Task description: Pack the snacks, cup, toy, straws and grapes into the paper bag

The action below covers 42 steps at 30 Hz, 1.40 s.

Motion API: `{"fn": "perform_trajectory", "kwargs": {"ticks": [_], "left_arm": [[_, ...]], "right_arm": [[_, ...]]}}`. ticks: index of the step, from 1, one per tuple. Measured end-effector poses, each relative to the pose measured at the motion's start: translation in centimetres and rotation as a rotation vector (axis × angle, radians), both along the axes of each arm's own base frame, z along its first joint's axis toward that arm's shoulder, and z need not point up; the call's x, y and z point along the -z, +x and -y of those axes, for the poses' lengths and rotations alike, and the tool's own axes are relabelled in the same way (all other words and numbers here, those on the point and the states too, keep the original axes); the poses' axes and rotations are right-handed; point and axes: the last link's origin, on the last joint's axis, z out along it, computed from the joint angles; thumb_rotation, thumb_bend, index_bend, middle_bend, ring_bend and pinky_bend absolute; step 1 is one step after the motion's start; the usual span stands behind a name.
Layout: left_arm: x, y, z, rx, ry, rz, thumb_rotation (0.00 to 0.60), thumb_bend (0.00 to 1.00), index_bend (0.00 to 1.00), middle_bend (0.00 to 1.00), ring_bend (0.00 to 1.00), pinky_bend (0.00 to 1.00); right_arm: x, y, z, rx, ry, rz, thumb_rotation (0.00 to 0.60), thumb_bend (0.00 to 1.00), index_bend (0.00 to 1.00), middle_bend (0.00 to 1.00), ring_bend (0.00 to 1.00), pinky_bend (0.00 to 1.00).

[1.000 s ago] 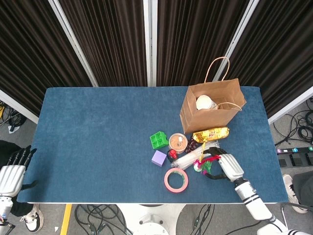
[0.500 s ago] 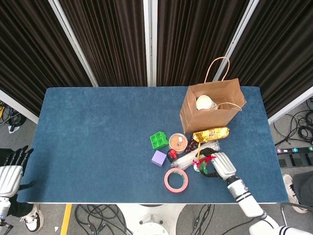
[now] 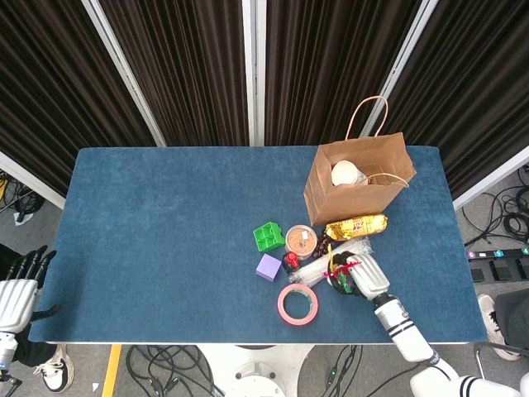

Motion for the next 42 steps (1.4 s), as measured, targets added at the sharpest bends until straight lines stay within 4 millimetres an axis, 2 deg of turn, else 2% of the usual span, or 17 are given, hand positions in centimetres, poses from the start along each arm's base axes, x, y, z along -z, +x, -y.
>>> {"fn": "perform_trajectory", "kwargs": {"ticks": [9,18,21,24,31,34,38,42], "left_arm": [[0.1,0.0,0.0,-0.001,-0.001,0.006,0.600,0.05,0.07,0.04,0.00,0.11],[0.2,0.2,-0.1,0.004,-0.004,0.010,0.600,0.05,0.07,0.04,0.00,0.11],[0.3,0.3,-0.2,0.008,-0.005,0.011,0.600,0.05,0.07,0.04,0.00,0.11],[0.4,0.5,-0.2,0.011,-0.008,0.013,0.600,0.05,0.07,0.04,0.00,0.11],[0.6,0.9,-0.3,0.017,-0.014,0.013,0.600,0.06,0.07,0.04,0.00,0.11],[0.5,0.9,-0.3,0.018,-0.013,0.012,0.600,0.06,0.07,0.04,0.00,0.11],[0.2,1.0,-0.2,0.011,-0.008,0.029,0.600,0.06,0.07,0.04,0.00,0.11],[-0.1,1.0,-0.3,0.004,0.000,0.035,0.600,0.06,0.07,0.04,0.00,0.11]], "right_arm": [[-0.6,0.6,0.2,-0.013,-0.030,-0.005,0.600,0.44,0.72,0.59,0.50,0.67],[-3.4,2.3,0.4,-0.049,-0.098,0.013,0.600,0.44,0.73,0.60,0.51,0.68],[-5.2,3.9,0.8,-0.084,-0.139,0.020,0.600,0.45,0.73,0.60,0.51,0.68],[-7.4,6.3,1.5,-0.130,-0.188,0.034,0.600,0.45,0.73,0.60,0.51,0.68],[-13.8,14.5,4.3,-0.254,-0.375,0.061,0.600,0.45,0.74,0.61,0.51,0.68],[-16.3,17.1,6.0,-0.268,-0.466,0.048,0.600,0.45,0.74,0.61,0.51,0.68],[-18.8,19.7,8.5,-0.266,-0.572,0.022,0.600,0.45,0.74,0.61,0.51,0.68],[-20.1,19.7,10.8,-0.238,-0.658,-0.035,0.600,0.45,0.74,0.60,0.51,0.68]]}}
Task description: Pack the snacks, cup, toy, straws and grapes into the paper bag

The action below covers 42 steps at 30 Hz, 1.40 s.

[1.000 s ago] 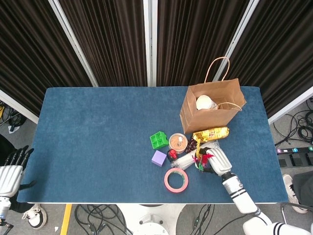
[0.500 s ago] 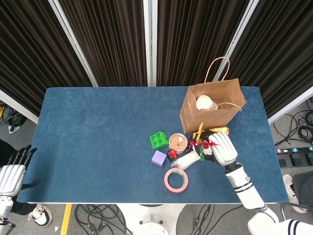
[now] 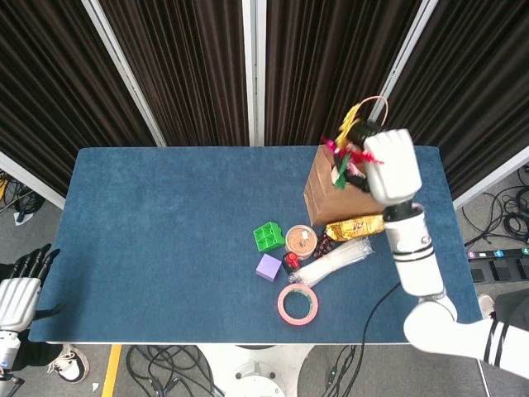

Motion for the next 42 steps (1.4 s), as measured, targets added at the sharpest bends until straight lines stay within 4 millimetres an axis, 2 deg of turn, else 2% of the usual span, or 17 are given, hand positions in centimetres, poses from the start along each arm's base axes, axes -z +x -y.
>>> {"fn": "perform_trajectory", "kwargs": {"ticks": [7,12,14,20,24,28,35,40,42], "left_arm": [[0.3,0.2,-0.3,-0.004,-0.012,0.009,0.600,0.06,0.07,0.04,0.00,0.11],[0.5,0.2,-0.3,-0.016,-0.024,0.014,0.600,0.06,0.07,0.04,0.00,0.11],[0.5,0.2,-0.4,-0.018,-0.022,0.011,0.600,0.06,0.07,0.04,0.00,0.11],[0.4,0.0,-0.3,-0.030,-0.021,0.004,0.600,0.06,0.07,0.04,0.00,0.11],[0.4,-0.1,-0.2,-0.034,-0.021,0.003,0.600,0.06,0.07,0.04,0.00,0.11],[0.5,-0.2,-0.2,-0.036,-0.022,0.004,0.600,0.06,0.07,0.04,0.00,0.11],[0.5,-0.2,-0.1,-0.034,-0.020,0.005,0.600,0.06,0.07,0.04,0.00,0.11],[0.5,-0.2,-0.1,-0.031,-0.019,0.007,0.600,0.06,0.07,0.04,0.00,0.11],[0.5,-0.2,-0.1,-0.030,-0.019,0.007,0.600,0.06,0.07,0.04,0.00,0.11]], "right_arm": [[-2.0,-2.9,4.2,0.144,-0.115,-0.037,0.600,0.43,0.74,0.60,0.51,0.68],[-1.6,-4.8,5.5,0.238,-0.073,-0.023,0.600,0.40,0.74,0.59,0.51,0.68],[-1.3,-5.5,5.9,0.260,-0.054,-0.024,0.600,0.36,0.72,0.57,0.50,0.66],[0.1,-6.3,6.2,0.298,0.043,-0.009,0.600,0.09,0.54,0.50,0.33,0.45],[0.6,-6.8,6.1,0.309,0.087,-0.033,0.600,0.02,0.45,0.44,0.25,0.37],[0.6,-7.2,5.9,0.328,0.114,-0.050,0.600,0.00,0.35,0.38,0.18,0.30],[0.1,-6.7,5.8,0.308,0.102,-0.011,0.600,0.00,0.32,0.36,0.15,0.27],[0.0,-6.5,5.6,0.305,0.110,-0.025,0.600,0.00,0.25,0.29,0.09,0.16],[-0.1,-6.5,5.5,0.305,0.118,-0.027,0.600,0.00,0.25,0.29,0.09,0.16]]}}
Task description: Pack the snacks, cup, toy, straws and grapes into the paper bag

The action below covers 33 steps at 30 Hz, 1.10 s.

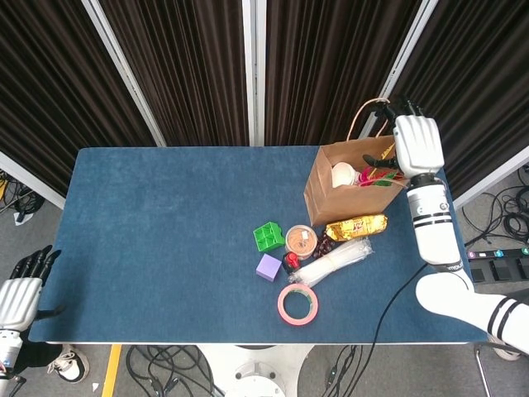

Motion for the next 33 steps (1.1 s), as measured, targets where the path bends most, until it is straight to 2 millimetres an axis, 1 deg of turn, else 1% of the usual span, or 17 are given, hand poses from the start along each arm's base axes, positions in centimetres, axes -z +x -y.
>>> {"fn": "perform_trajectory", "kwargs": {"ticks": [3,9,12,15,18,21,24,27,30,33], "left_arm": [[0.0,0.0,0.0,0.001,0.000,0.000,0.600,0.06,0.07,0.04,0.00,0.11],[-0.1,0.1,-0.1,0.005,0.006,0.002,0.600,0.06,0.07,0.04,0.00,0.11],[-0.1,0.3,-0.2,0.010,0.010,0.004,0.600,0.06,0.07,0.04,0.00,0.11],[-0.2,0.4,-0.2,0.015,0.015,0.003,0.600,0.06,0.07,0.04,0.00,0.11],[-0.4,0.6,-0.1,0.019,0.026,0.005,0.600,0.06,0.07,0.04,0.00,0.11],[-0.7,0.6,0.1,0.019,0.031,0.003,0.600,0.06,0.07,0.04,0.00,0.11],[-0.9,0.6,0.3,0.019,0.031,0.001,0.600,0.06,0.07,0.04,0.00,0.11],[-1.0,0.6,0.3,0.020,0.031,0.001,0.600,0.06,0.07,0.04,0.00,0.11],[-0.9,0.6,0.3,0.019,0.031,0.002,0.600,0.06,0.07,0.04,0.00,0.11],[-0.8,0.7,0.1,0.018,0.030,0.005,0.600,0.06,0.07,0.04,0.00,0.11]], "right_arm": [[-0.2,0.2,-0.1,-0.008,-0.002,0.022,0.600,0.00,0.25,0.29,0.09,0.16],[-0.9,1.3,-0.6,-0.053,-0.025,0.074,0.600,0.00,0.25,0.29,0.09,0.16],[-1.0,2.4,-1.0,-0.093,-0.028,0.102,0.600,0.00,0.25,0.29,0.10,0.16],[-0.7,3.7,-1.7,-0.146,-0.012,0.120,0.600,0.00,0.25,0.29,0.10,0.16],[-0.1,5.4,-2.8,-0.207,0.016,0.115,0.600,0.00,0.25,0.29,0.10,0.16],[0.9,7.0,-4.4,-0.268,0.060,0.102,0.600,0.00,0.24,0.30,0.10,0.16],[2.2,8.0,-6.5,-0.322,0.129,0.066,0.600,0.00,0.24,0.30,0.10,0.16],[3.7,7.7,-8.8,-0.358,0.196,-0.022,0.600,0.00,0.24,0.30,0.11,0.16],[5.1,6.1,-10.9,-0.370,0.249,-0.133,0.600,0.00,0.24,0.30,0.13,0.18],[6.1,3.6,-12.7,-0.355,0.296,-0.231,0.600,0.00,0.26,0.31,0.15,0.20]]}}
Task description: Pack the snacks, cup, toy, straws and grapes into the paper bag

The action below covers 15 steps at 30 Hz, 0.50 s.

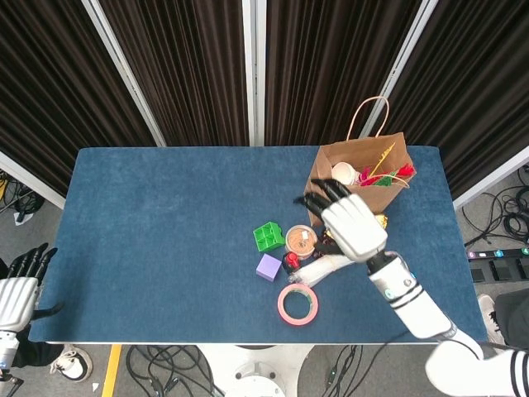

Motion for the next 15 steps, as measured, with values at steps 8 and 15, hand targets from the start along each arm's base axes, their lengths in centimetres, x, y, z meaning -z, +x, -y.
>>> {"fn": "perform_trajectory", "kwargs": {"ticks": [8,15], "left_arm": [[0.5,0.0,-0.1,0.001,-0.007,0.002,0.600,0.06,0.07,0.04,0.00,0.11],[0.5,-0.2,0.0,0.005,0.000,-0.017,0.600,0.06,0.07,0.04,0.00,0.11]], "right_arm": [[1.5,-7.2,-2.6,0.062,0.039,-0.232,0.600,0.00,0.29,0.31,0.18,0.24],[3.9,-11.4,-3.5,0.103,0.107,-0.327,0.600,0.00,0.29,0.31,0.17,0.24]]}}
